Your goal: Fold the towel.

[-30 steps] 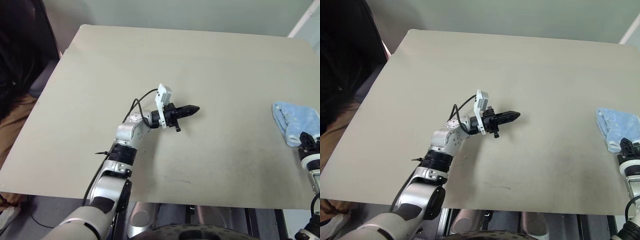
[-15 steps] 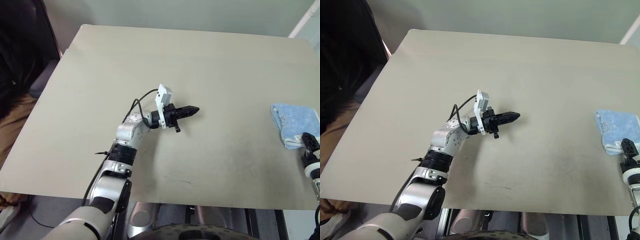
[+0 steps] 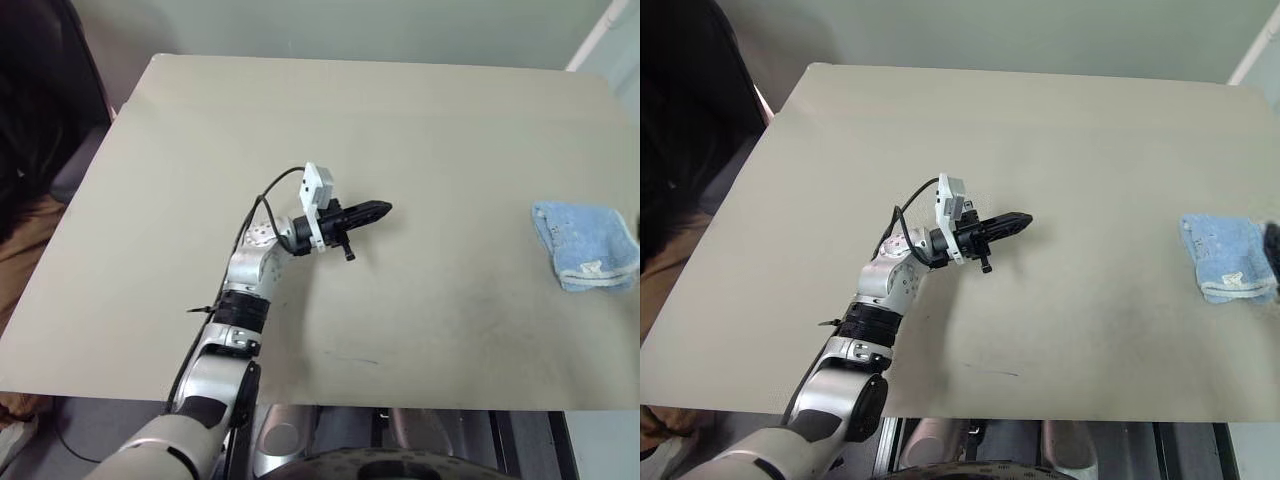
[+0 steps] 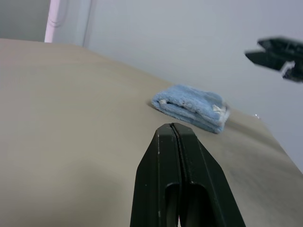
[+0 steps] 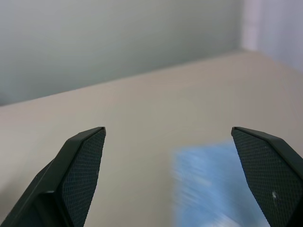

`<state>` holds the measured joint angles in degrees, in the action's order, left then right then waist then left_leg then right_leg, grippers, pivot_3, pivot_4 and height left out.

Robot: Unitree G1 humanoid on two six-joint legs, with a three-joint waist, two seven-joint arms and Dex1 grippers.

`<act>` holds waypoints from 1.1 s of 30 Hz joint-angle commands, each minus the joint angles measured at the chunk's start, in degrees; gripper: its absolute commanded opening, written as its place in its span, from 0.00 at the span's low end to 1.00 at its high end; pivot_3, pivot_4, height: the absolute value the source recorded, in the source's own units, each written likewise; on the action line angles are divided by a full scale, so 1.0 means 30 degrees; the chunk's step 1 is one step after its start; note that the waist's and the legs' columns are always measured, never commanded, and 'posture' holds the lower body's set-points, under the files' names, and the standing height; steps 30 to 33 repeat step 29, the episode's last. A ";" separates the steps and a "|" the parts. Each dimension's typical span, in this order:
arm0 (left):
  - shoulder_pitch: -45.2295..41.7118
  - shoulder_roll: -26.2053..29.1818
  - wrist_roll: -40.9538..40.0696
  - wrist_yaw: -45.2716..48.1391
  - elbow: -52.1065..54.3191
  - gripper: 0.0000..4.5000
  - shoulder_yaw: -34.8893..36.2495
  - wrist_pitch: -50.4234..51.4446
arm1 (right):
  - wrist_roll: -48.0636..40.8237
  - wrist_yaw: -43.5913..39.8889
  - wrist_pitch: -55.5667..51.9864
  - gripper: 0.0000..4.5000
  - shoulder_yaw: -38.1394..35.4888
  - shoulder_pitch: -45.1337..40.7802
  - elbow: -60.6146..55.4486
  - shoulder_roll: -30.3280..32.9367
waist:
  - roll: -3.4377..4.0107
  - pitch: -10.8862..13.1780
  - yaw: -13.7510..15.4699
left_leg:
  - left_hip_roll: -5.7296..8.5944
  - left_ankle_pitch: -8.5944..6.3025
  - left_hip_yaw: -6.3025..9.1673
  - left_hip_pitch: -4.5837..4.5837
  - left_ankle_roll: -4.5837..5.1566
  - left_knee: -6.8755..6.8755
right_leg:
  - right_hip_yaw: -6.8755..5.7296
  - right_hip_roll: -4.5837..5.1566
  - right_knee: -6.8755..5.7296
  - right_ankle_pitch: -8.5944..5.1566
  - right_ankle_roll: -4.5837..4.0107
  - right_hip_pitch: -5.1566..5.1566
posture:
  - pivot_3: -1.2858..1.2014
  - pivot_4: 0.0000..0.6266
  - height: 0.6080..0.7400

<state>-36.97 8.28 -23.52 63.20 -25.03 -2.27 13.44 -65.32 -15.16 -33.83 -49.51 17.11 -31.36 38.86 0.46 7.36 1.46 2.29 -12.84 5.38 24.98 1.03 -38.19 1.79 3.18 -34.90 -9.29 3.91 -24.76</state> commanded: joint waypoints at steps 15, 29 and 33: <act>0.3135 0.5219 -0.1760 0.3819 0.5117 0.86 0.0929 0.0251 | 0.7753 -0.7149 0.1374 1.00 1.1725 -0.5189 -0.0494 0.3344 | 0.0008 -0.0004 0.0142 | 0.0000 0.0082 0.0002 0.0041 -0.0088 -0.0020 | 0.0002 0.0000 0.0013 0.0089 -0.0047 -0.0018 | 0.52 0.24 1.00; 0.6031 0.6717 -0.1733 0.2156 0.8134 0.99 0.1458 0.0011 | 0.9922 -0.9651 0.2122 1.00 1.5127 -0.6929 0.0678 0.1728 | 0.0000 -0.0008 0.0013 | -0.0014 0.0067 -0.0001 0.0014 -0.0112 -0.0021 | -0.0008 0.0001 -0.0013 0.0008 -0.0228 -0.0025 | 0.52 0.24 1.00; 0.6031 0.6717 -0.1733 0.2156 0.8134 0.99 0.1458 0.0011 | 0.9922 -0.9651 0.2122 1.00 1.5127 -0.6929 0.0678 0.1728 | 0.0000 -0.0008 0.0013 | -0.0014 0.0067 -0.0001 0.0014 -0.0112 -0.0021 | -0.0008 0.0001 -0.0013 0.0008 -0.0228 -0.0025 | 0.52 0.24 1.00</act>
